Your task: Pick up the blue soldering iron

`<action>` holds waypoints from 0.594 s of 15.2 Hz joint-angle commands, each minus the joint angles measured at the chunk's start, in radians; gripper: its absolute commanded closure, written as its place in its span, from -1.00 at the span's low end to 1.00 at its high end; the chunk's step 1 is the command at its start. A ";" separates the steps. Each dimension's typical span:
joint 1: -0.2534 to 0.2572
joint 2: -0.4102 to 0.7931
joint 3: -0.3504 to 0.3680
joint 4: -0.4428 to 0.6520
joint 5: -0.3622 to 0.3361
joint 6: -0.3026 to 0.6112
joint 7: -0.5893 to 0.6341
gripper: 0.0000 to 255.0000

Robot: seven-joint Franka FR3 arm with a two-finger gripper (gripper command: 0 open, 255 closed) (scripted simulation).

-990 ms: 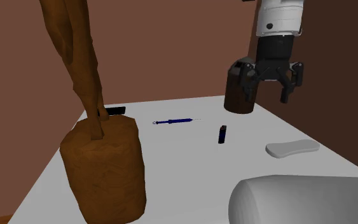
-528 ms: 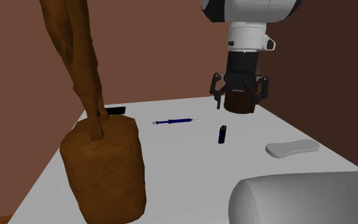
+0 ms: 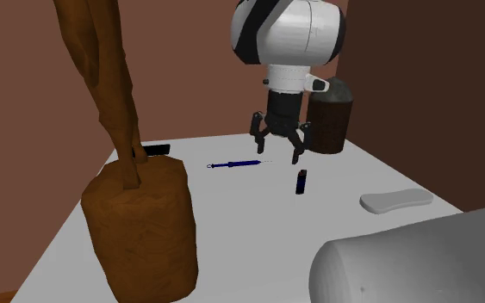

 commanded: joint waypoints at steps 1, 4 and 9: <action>-0.013 0.060 0.041 0.018 0.016 0.065 0.098 -1.00; -0.037 0.166 0.102 0.063 0.018 0.155 0.242 -1.00; -0.081 0.360 0.185 0.166 -0.043 0.289 0.502 -1.00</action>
